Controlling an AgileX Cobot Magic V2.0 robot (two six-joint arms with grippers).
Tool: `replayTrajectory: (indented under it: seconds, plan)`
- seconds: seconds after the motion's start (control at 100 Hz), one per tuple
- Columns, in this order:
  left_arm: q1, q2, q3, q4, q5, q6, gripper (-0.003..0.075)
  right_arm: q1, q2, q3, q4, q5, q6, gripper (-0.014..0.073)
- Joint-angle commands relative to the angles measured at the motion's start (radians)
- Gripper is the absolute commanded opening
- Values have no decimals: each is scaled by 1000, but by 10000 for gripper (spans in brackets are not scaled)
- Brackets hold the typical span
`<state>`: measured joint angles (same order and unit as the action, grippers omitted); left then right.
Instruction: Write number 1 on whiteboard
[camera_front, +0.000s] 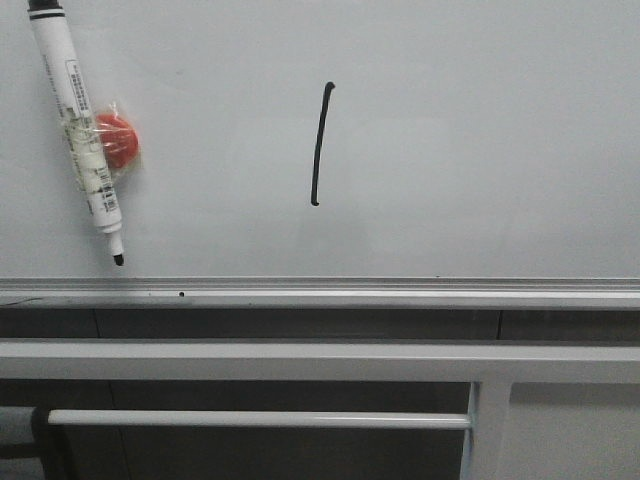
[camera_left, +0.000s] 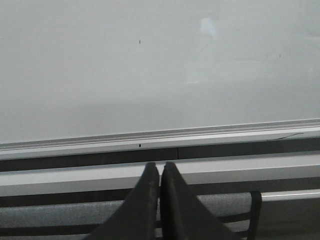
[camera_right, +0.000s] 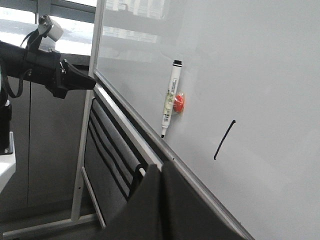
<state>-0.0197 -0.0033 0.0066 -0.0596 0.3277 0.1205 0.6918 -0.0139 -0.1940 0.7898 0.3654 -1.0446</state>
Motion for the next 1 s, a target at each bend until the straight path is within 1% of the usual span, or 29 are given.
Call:
replayTrajectory:
  seconds: [0.0, 0.54, 0.6, 0.65, 0.69, 0.74, 0.75, 0.77, 0.79, 0.81, 0.82, 0.84, 0.85, 0.86, 0.89, 0.91, 0.94, 0.99]
  plan:
    - [-6, -25, 6, -3, -70, -8, -20, -4, 9, -25, 25, -54, -8, -64]
    - [-6, -25, 6, -3, -70, -8, -20, -4, 9, -25, 42, -46, -8, -64]
    - [-6, -25, 6, -3, -70, -8, -20, -4, 9, -14, 42, -77, -6, -63]
    - [-6, -25, 6, -3, -70, -8, -20, -4, 13, 3, 42, -119, 27, -63]
    - [-6, -25, 6, -3, -70, -8, -20, -4, 14, 14, 26, -149, 93, -64]
    - [-6, -25, 6, -3, -70, -8, -20, -4, 13, 23, -62, -176, 218, -63]
    - [-6, -25, 6, -3, -70, -8, -20, -4, 13, 26, -101, -176, 265, -64]
    - [-6, -25, 6, -3, -70, -8, -20, -4, 13, 29, -168, -176, 315, -63]
    - [-6, -25, 6, -3, -70, -8, -20, -4, 13, 30, -244, -173, 425, -63]
    - [-6, -25, 6, -3, -70, -8, -20, -4, 13, 30, -295, -170, 482, -64]
    - [-6, -25, 6, -3, -70, -8, -20, -4, 13, 31, -346, -170, 540, -63]
    - [-6, -25, 6, -3, -70, -8, -20, -4, 13, 32, -419, -167, 597, -63]
    - [-6, -25, 6, -3, -70, -8, -20, -4, 13, 32, -443, -167, 652, -64]
    - [-6, -25, 6, -3, -70, -8, -20, -4, 13, 34, -467, -167, 679, -63]
    - [-6, -25, 6, -3, -70, -8, -20, -4, 13, 39, -580, -167, 810, -63]
    - [-6, -25, 6, -3, -70, -8, -20, -4, 13, 43, -646, -167, 859, -63]
    - [-6, -25, 6, -3, -70, -8, -20, -4, 13, 47, -727, -167, 969, -64]
    - [-6, -25, 6, -3, -70, -8, -20, -4, 13, 64, -844, -167, 1084, -63]
